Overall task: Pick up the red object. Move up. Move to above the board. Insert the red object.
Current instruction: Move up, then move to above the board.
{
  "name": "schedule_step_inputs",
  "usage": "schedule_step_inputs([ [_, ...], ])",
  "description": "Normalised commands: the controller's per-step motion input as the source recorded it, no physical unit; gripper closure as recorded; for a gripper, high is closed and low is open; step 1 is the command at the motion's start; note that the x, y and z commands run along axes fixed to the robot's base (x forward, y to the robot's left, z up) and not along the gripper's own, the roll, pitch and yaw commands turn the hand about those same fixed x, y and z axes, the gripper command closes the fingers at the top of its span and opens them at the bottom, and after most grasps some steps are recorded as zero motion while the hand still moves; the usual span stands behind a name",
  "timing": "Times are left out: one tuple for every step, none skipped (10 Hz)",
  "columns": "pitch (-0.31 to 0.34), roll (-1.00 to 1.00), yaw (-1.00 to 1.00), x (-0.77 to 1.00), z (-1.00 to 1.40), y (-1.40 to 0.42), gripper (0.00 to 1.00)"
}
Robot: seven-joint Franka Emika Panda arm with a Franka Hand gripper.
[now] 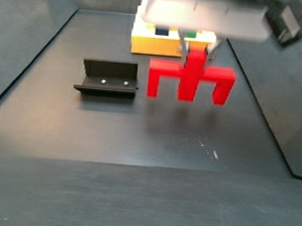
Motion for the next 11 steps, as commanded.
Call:
schedule_step_inputs([
  [0.054, -0.01, 0.03, 0.04, 0.42, 0.05, 1.0],
  [0.043, -0.01, 0.02, 0.05, 0.24, 0.04, 1.0],
  [0.0, 0.0, 0.0, 0.0, 1.4, 0.0, 1.0],
  [0.031, -0.01, -0.01, -0.04, 1.4, -0.01, 1.0],
  [0.012, -0.01, -0.01, -0.07, 1.4, -0.02, 1.0],
  [-0.016, -0.01, 0.0, -0.04, 1.4, -0.01, 1.0],
  [0.06, -0.03, -0.01, 0.04, 0.93, 0.0, 1.0],
  [0.077, -0.04, -0.01, 0.03, 0.68, 0.0, 1.0],
  [0.054, -0.04, -0.01, 0.05, 0.28, 0.01, 1.0],
  [0.048, -0.04, 0.0, 0.03, 0.17, 0.0, 1.0],
  [0.395, -0.02, -0.05, 0.17, 0.19, -1.4, 1.0],
])
